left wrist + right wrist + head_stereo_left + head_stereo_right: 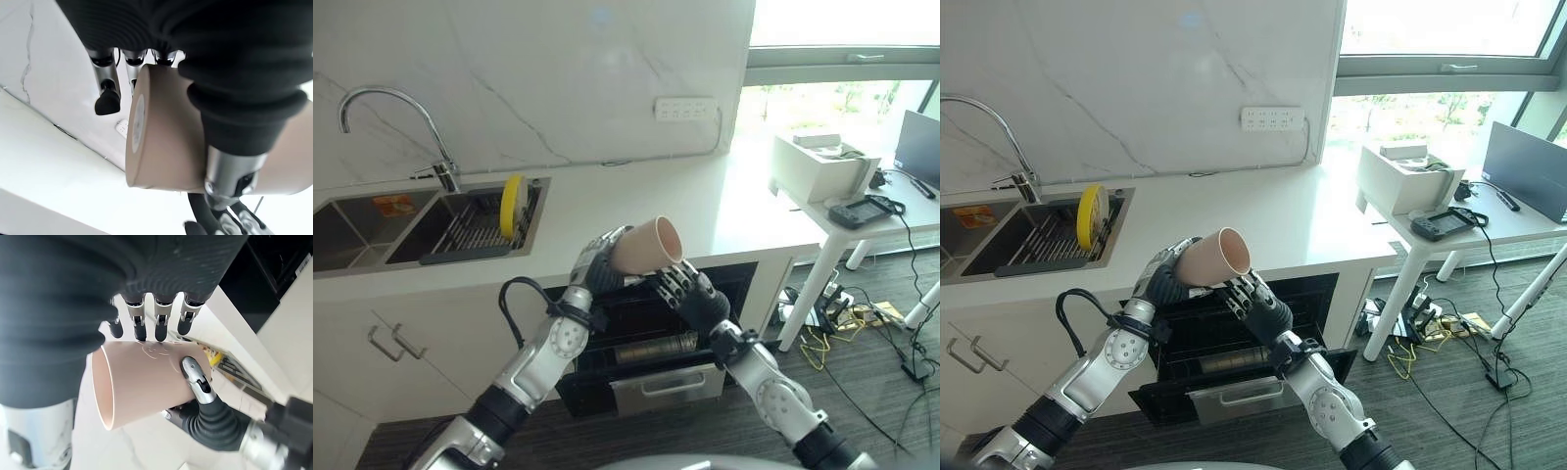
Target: Place the dishes in the dishwasher.
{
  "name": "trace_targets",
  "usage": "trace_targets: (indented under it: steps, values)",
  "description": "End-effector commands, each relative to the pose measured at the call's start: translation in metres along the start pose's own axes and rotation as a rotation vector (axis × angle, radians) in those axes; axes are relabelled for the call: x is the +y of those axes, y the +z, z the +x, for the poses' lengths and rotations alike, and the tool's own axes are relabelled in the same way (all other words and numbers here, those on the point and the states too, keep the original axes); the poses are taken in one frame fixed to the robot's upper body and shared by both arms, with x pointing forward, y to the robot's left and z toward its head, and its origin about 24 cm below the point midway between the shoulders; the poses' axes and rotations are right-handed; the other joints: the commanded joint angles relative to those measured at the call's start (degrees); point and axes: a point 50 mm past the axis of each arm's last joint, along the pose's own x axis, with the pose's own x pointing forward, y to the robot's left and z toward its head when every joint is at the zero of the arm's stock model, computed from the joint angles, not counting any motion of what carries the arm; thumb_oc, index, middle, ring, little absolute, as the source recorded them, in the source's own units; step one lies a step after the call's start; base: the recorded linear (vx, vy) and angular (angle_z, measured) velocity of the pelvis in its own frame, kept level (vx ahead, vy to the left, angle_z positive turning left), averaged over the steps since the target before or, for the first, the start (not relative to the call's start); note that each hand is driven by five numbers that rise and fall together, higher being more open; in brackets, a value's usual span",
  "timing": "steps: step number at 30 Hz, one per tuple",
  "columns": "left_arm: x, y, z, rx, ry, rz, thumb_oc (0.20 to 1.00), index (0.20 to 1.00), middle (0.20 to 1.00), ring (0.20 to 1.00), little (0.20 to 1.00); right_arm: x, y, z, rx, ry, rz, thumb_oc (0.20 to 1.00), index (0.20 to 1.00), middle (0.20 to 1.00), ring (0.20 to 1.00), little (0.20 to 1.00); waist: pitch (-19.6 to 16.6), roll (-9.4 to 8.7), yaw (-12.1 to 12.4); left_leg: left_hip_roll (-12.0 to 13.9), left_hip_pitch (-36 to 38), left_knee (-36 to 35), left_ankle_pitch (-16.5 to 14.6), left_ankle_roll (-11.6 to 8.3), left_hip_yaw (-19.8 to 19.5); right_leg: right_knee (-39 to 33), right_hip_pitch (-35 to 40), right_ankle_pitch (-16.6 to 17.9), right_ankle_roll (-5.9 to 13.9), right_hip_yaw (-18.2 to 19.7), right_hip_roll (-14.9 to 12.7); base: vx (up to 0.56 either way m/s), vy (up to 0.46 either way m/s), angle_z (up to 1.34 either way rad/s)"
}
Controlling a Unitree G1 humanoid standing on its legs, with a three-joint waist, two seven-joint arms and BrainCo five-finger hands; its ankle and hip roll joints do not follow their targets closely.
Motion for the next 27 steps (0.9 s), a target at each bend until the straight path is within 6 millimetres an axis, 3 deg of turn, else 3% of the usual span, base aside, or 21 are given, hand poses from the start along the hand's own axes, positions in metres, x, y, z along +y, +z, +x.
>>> trace_targets:
  steps: [1,6,27]
  values:
    - [0.003,0.022,0.024,-0.148,-0.051,0.106,0.2,0.2,0.2,0.2,0.2,0.042,0.035,0.033,-0.161,0.18,-0.115,1.0,1.0,1.0,1.0,1.0,1.6,-0.6,0.95,1.3,3.16,0.24,-6.43,-0.48,-1.9,1.39,-1.05,-1.63,2.82,-2.55,-2.96,0.0,0.0,0.0]
    - [-0.001,0.03,0.031,-0.165,-0.094,0.128,0.2,0.2,0.2,0.2,0.2,0.048,0.038,0.043,-0.131,0.163,-0.248,1.0,1.0,1.0,1.0,1.0,1.41,-0.66,1.1,1.23,3.2,0.24,-6.54,-0.44,-2.15,1.53,-1.0,-1.83,2.8,-2.41,-2.93,0.01,-0.002,0.0]
    - [-0.002,0.05,0.047,-0.211,-0.161,0.142,0.2,0.2,0.2,0.2,0.2,0.062,0.031,0.065,-0.076,0.144,-0.339,1.0,1.0,1.0,1.0,1.0,1.34,-0.35,1.91,1.01,2.83,0.24,-6.45,-0.41,-3.38,1.75,-0.92,-2.28,2.51,-2.29,-2.93,0.0,0.004,0.01]
